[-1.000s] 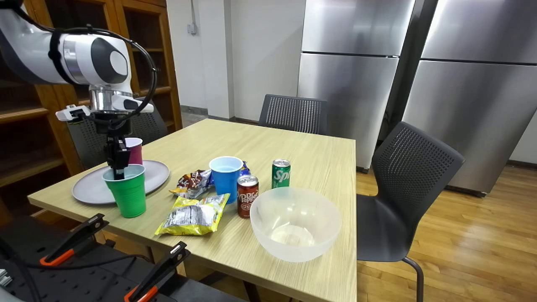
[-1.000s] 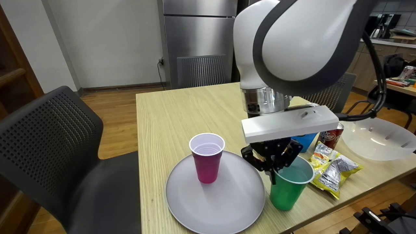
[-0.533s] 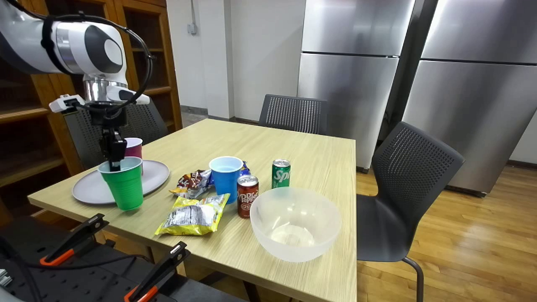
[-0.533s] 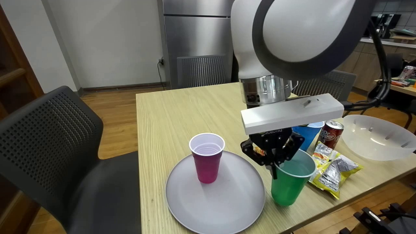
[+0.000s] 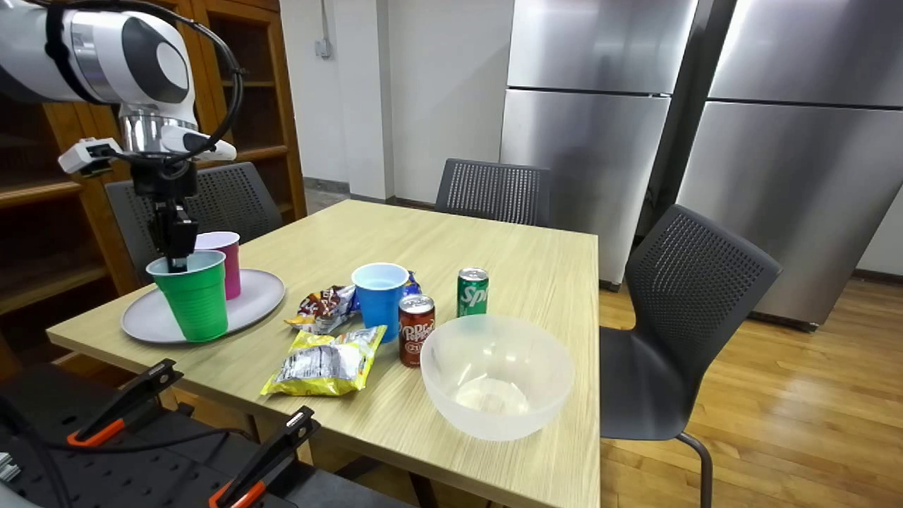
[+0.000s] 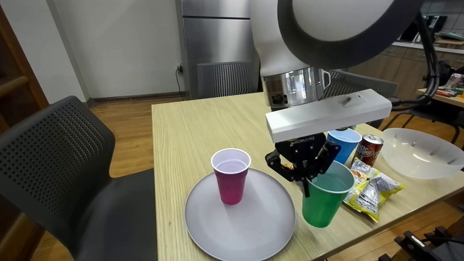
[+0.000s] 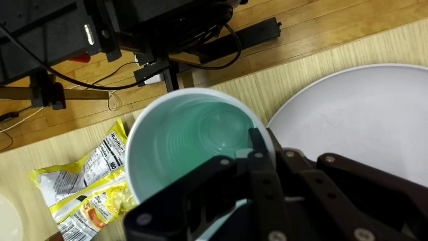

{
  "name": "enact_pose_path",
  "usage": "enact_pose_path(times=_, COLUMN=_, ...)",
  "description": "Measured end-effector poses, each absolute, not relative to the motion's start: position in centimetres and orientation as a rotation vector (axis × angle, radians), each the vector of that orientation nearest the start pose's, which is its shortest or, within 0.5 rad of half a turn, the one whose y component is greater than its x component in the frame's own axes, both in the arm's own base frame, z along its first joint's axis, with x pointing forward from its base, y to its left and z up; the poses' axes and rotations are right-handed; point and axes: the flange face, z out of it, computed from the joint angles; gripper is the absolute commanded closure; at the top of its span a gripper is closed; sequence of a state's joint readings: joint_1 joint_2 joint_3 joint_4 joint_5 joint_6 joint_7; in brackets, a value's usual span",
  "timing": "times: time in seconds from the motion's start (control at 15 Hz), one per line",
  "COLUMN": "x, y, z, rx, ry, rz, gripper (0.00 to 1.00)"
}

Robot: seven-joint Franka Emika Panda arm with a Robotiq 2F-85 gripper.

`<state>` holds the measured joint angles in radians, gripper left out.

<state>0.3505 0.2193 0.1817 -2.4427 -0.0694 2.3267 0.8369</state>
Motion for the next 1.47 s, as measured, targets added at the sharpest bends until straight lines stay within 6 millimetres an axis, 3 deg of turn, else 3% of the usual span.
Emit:
enact_pose_path(times=0.67, x=37.5, y=27.3, z=20.0, rx=-3.332, ry=0.134, rz=0.496, gripper=0.99)
enact_pose_path(times=1.47, x=37.8, y=33.4, z=17.5, rx=-3.346, ry=-0.229, rz=0.513, gripper=0.99)
